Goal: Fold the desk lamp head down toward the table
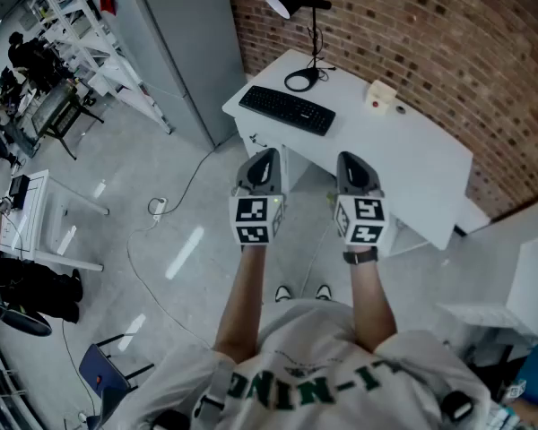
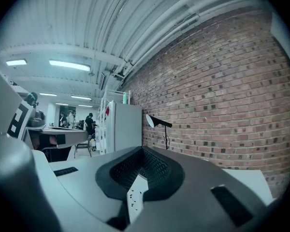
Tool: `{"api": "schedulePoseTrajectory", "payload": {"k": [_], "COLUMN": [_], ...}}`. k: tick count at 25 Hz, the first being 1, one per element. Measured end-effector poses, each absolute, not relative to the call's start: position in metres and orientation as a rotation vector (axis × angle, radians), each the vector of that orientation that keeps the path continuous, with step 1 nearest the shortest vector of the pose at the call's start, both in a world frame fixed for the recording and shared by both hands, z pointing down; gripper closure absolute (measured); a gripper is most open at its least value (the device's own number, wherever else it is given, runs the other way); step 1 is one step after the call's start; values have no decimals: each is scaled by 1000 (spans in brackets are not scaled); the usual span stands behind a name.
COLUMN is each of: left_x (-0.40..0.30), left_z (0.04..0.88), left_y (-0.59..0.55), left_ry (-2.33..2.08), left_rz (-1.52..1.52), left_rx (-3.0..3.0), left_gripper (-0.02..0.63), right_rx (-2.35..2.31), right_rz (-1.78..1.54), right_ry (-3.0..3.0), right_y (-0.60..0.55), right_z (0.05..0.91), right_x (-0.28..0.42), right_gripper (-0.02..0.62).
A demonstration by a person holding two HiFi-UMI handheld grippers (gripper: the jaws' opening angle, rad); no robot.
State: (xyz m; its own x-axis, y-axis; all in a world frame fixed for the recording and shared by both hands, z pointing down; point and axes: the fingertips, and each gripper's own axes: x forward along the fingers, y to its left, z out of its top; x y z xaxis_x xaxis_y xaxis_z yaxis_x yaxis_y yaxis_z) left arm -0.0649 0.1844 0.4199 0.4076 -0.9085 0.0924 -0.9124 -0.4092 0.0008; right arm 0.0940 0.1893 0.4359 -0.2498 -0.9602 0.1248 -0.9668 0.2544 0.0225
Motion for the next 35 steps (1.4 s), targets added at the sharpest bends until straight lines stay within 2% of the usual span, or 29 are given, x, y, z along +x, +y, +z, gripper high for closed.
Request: {"api": "schedulePoseTrajectory", "payload": {"k": [22,35], "left_x": [-114,-115], "left_z": [441,453], "left_y": [153,30], "left_ry": [-1618,-1672], "left_rz": [84,96], "left_rx": [2605,2532], "left_gripper": [606,606], "right_rx": [1882,1759], "right_rz": [170,198], "right_ry": [-2360,-2464], "right_y": [162,31], "right_z": [456,469], "right_x": [40,24], "right_gripper": [595,594]}}
